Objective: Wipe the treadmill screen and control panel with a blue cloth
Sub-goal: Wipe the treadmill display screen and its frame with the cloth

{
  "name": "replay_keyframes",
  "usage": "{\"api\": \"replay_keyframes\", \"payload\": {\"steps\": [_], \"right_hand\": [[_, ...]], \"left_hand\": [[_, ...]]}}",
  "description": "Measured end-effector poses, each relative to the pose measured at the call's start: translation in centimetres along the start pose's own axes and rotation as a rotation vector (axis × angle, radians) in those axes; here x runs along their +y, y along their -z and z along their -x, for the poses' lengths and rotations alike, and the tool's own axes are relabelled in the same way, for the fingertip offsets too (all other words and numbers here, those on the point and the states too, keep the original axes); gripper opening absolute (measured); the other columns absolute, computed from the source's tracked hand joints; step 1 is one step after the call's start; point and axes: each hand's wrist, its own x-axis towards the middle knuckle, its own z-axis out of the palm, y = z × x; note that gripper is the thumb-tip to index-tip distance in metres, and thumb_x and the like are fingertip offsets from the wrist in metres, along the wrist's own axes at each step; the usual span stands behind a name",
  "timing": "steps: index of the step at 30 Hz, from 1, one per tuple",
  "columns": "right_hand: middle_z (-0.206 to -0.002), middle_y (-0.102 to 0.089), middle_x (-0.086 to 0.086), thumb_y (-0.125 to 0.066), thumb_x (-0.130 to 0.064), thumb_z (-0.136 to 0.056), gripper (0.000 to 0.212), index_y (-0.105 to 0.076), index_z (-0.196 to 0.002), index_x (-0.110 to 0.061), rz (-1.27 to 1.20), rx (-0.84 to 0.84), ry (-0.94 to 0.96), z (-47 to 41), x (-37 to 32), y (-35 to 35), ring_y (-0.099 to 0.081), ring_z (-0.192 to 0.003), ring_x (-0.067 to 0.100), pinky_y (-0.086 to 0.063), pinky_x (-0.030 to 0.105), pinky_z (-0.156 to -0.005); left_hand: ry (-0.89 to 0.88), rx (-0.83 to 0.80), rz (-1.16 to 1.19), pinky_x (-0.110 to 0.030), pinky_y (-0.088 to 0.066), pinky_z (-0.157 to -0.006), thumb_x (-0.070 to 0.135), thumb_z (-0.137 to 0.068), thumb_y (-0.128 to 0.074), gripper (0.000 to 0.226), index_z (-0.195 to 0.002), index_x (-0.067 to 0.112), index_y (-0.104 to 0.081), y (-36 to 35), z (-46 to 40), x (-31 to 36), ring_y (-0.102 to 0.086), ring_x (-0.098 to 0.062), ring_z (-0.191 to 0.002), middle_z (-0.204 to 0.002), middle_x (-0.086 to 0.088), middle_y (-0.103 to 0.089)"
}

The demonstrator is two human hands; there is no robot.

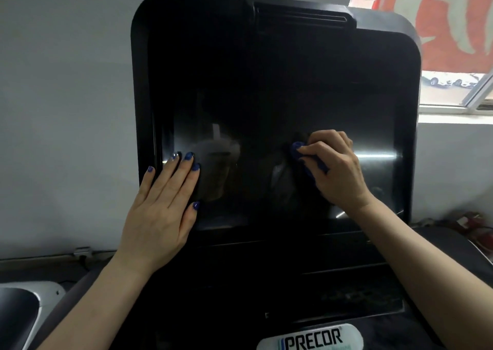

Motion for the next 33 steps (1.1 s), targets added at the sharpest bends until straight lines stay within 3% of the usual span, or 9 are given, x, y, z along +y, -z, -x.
{"api": "replay_keyframes", "payload": {"steps": [5, 11, 17, 24, 33], "right_hand": [[-0.100, -0.060, 0.011, -0.063, -0.010, -0.089, 0.011, -0.068, -0.091, -0.001, 0.026, 0.050, -0.073, -1.3, -1.4, -1.3, -0.051, -0.094, 0.025, -0.037, 0.033, -0.089], [-0.102, -0.061, 0.007, -0.064, -0.012, -0.088, 0.010, -0.069, -0.091, -0.004, 0.008, -0.072, 0.022, 0.1, -1.8, -1.0, -0.051, -0.095, 0.021, -0.036, 0.032, -0.091], [-0.099, -0.060, 0.009, -0.060, -0.010, -0.089, 0.011, -0.068, -0.090, -0.003, 0.011, 0.020, -0.055, -1.8, -3.2, -2.5, -0.049, -0.094, 0.022, -0.040, 0.036, -0.088], [-0.101, -0.062, 0.007, -0.068, -0.005, -0.088, 0.003, -0.070, -0.089, -0.004, -0.001, -0.065, 0.048, -0.6, -3.1, -2.0, -0.052, -0.095, 0.022, -0.037, 0.031, -0.090], [-0.100, -0.062, 0.008, -0.063, -0.007, -0.088, 0.007, -0.070, -0.089, -0.003, 0.016, -0.029, -0.017, -0.4, -3.7, -2.2, -0.050, -0.095, 0.019, -0.035, 0.029, -0.091]], "left_hand": [[0.002, 0.002, 0.010, -0.047, -0.009, -0.126, 0.028, -0.100, -0.038, 0.056, -0.151, 0.003, -0.037, -0.4, 1.0, 0.2, -0.019, -0.023, -0.153, -0.161, -0.012, -0.031], [-0.002, 0.032, 0.018, -0.048, -0.011, -0.125, 0.027, -0.099, -0.041, 0.056, -0.150, 0.003, -0.039, -0.6, 1.0, 0.2, -0.024, -0.024, -0.151, -0.160, -0.012, -0.033], [-0.005, 0.044, 0.011, -0.048, -0.010, -0.125, 0.027, -0.100, -0.041, 0.056, -0.151, 0.003, -0.038, -0.8, 1.1, 0.1, -0.026, -0.026, -0.150, -0.160, -0.013, -0.033], [-0.012, 0.001, 0.003, -0.048, -0.012, -0.125, 0.029, -0.100, -0.039, 0.056, -0.151, 0.003, -0.038, -0.3, 1.1, 0.0, -0.024, -0.025, -0.151, -0.161, -0.012, -0.032], [-0.031, -0.016, -0.014, -0.048, -0.014, -0.125, 0.029, -0.101, -0.038, 0.057, -0.153, 0.004, -0.033, -0.2, 2.0, -1.1, -0.018, -0.024, -0.153, -0.163, -0.011, -0.028]]}}
